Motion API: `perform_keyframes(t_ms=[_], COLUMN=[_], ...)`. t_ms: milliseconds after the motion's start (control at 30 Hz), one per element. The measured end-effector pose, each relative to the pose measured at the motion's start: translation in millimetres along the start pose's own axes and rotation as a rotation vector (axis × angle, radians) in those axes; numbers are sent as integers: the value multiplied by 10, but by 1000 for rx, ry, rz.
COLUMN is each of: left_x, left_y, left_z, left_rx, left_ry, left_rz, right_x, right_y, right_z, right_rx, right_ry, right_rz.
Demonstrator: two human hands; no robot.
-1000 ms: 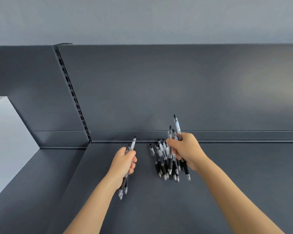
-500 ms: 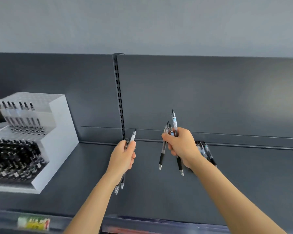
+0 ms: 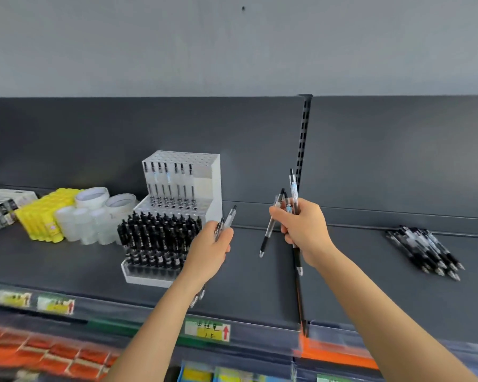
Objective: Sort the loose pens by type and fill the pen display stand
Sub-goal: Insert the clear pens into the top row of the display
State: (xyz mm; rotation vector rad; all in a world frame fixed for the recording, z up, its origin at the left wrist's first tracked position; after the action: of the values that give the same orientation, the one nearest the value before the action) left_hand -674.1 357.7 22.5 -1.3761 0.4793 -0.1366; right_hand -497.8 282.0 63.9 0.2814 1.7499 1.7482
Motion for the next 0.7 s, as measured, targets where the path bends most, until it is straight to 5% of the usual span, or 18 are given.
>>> perform_keyframes(t_ms=[433, 700], left_x=[-1004, -1434], left_y=[-280, -346], left_z=[387, 896], left_rx=[277, 285], left_ry=[-104, -143], left_rz=[332, 564], right_x=[949, 1392], right_y=[735, 813], right_z=[573, 1086], right_rx=[-213, -319], right_ry=[-65, -55], right_rz=[-75, -248])
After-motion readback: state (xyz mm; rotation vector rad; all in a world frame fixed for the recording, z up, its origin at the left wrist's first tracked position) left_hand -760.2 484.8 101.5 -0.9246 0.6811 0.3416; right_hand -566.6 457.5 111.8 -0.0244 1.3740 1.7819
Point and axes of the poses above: each hand's wrist, its own z-axis towards the middle knuckle, its own x-axis out of the palm, y = z × x, the point moved 3 cm from there along z, towards the middle knuckle, and after that the axes turned 9 degrees about -z, right-handed, at the moved point
